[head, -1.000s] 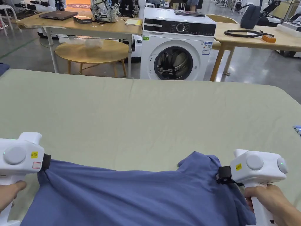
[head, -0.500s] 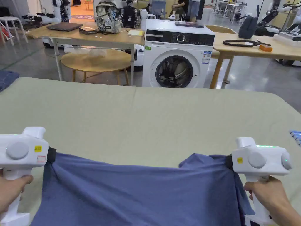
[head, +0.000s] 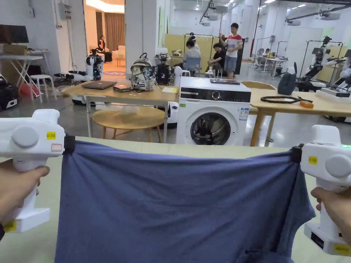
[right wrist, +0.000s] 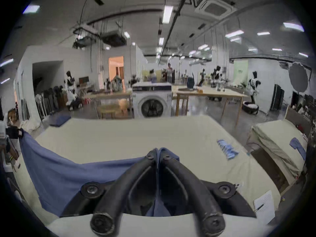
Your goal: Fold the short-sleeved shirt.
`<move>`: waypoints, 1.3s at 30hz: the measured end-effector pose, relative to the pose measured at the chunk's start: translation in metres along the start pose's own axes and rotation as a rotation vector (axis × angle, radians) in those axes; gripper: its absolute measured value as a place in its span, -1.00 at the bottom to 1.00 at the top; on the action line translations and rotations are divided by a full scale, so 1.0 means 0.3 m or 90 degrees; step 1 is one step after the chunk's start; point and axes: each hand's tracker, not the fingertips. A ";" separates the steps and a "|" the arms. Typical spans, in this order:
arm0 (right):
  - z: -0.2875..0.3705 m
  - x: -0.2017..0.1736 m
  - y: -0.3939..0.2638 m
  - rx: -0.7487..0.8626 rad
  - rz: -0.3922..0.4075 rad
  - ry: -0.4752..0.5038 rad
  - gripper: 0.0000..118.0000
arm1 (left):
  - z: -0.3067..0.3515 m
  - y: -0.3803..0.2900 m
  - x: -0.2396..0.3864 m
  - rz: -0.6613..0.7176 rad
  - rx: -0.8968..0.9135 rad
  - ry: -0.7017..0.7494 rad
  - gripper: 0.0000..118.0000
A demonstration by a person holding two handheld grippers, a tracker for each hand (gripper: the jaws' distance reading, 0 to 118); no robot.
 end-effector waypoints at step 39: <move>-0.324 -0.106 0.881 0.228 0.016 -0.086 -0.98 | -0.155 0.888 0.083 -0.024 0.189 0.083 -1.00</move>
